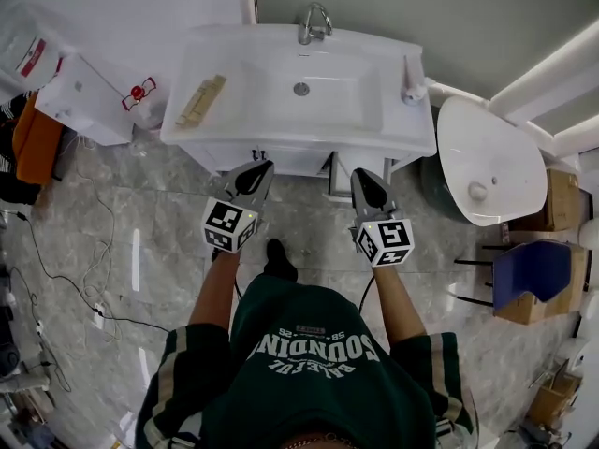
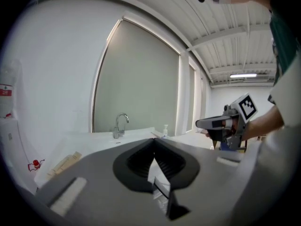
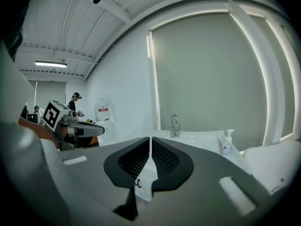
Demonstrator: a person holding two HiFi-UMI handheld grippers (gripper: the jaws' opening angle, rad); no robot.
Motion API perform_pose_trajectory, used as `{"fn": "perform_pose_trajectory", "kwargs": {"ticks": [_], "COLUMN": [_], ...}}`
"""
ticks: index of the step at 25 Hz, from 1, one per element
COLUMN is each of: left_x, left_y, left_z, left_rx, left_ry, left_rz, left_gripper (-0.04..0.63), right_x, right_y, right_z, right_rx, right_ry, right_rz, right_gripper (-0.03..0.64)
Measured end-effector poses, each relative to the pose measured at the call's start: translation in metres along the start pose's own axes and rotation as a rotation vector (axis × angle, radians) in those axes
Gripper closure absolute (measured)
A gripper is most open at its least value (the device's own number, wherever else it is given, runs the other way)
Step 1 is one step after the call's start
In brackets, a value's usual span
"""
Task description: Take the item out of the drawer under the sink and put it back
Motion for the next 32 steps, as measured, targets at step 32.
{"fn": "perform_pose_trajectory", "kwargs": {"ticks": [32], "left_x": [-0.006], "left_y": [0.020], "left_z": [-0.098], "left_rx": [-0.004], "left_ry": [0.029], "left_rz": [0.044], "left_gripper": [0.545], "right_x": [0.083], "right_y": [0.018], "right_z": [-0.063], "right_rx": [0.010], "right_ry": [0.083], "right_rz": [0.034], "right_gripper": [0.614]}}
Point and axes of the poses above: the fingertips, and each gripper's own axes: z backward along the fingers, x to its right, y out of its top, the point moved 10 cm from there along z, backward along the fingers, and after that the axes turned 1 degree about -y, right-handed, at the moved point
